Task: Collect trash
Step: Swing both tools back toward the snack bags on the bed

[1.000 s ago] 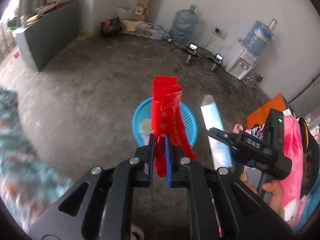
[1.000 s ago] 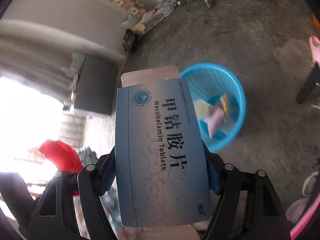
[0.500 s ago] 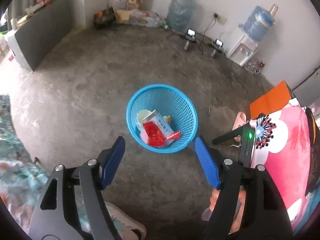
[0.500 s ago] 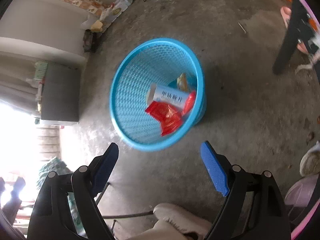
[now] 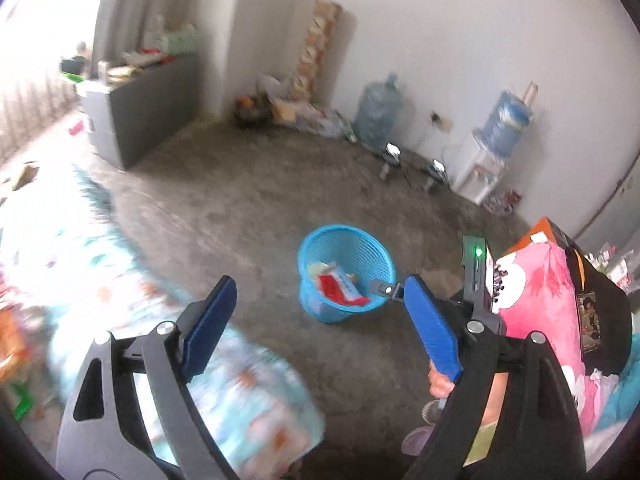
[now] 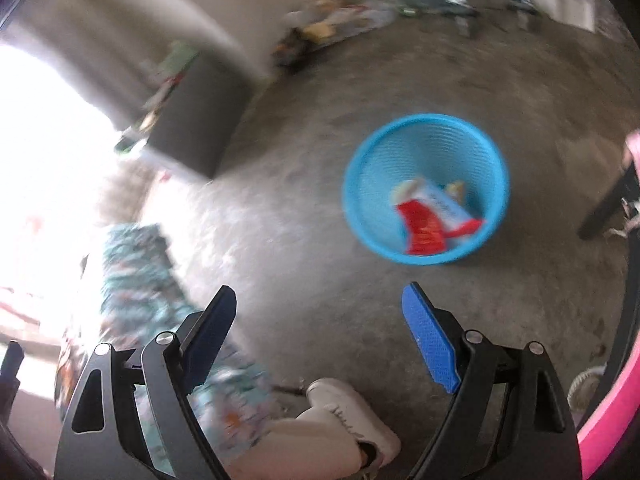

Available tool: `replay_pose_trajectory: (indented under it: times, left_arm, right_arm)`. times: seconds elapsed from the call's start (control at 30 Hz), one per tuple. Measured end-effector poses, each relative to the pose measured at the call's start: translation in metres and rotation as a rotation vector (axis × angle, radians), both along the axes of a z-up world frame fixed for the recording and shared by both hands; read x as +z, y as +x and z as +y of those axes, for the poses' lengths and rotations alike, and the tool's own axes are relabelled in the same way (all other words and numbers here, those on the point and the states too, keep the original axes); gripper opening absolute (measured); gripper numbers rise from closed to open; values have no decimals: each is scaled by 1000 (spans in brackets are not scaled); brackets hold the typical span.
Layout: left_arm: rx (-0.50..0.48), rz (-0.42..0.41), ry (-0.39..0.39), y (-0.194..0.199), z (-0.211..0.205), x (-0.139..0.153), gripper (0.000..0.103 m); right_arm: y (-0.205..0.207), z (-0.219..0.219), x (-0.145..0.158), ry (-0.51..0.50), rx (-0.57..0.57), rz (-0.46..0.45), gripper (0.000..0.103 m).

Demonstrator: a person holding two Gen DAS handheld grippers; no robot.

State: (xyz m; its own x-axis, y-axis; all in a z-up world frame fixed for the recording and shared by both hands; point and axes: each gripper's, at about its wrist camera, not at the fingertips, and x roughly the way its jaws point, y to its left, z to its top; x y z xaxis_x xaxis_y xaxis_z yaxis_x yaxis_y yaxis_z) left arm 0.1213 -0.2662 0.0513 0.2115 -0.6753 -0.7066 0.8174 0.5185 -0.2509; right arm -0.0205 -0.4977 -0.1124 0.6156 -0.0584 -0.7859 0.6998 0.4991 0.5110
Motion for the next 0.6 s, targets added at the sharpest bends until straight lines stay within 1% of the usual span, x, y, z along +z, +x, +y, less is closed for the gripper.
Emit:
replay_pose_trajectory:
  times: [0.07, 0.17, 0.2, 0.33, 0.47, 0.6]
  left_arm:
    - [57, -30, -18, -2, 40, 10, 82]
    - [148, -49, -47, -1, 94, 19, 82]
    - [181, -55, -53, -2, 110, 21, 83]
    - [331, -97, -66, -1, 179, 26, 83]
    - [458, -117, -92, -2, 233, 27, 83]
    - [581, -114, -113, -5, 286, 24, 83]
  right_arm:
    - [10, 18, 15, -17, 61, -24, 83]
    - [25, 46, 39, -43, 146, -70, 83]
    - [30, 58, 49, -51, 185, -92, 83]
    - [47, 97, 73, -81, 302, -125, 83]
    - [57, 137, 94, -114, 389, -161, 83]
    - [68, 180, 116, -110, 504, -237, 83]
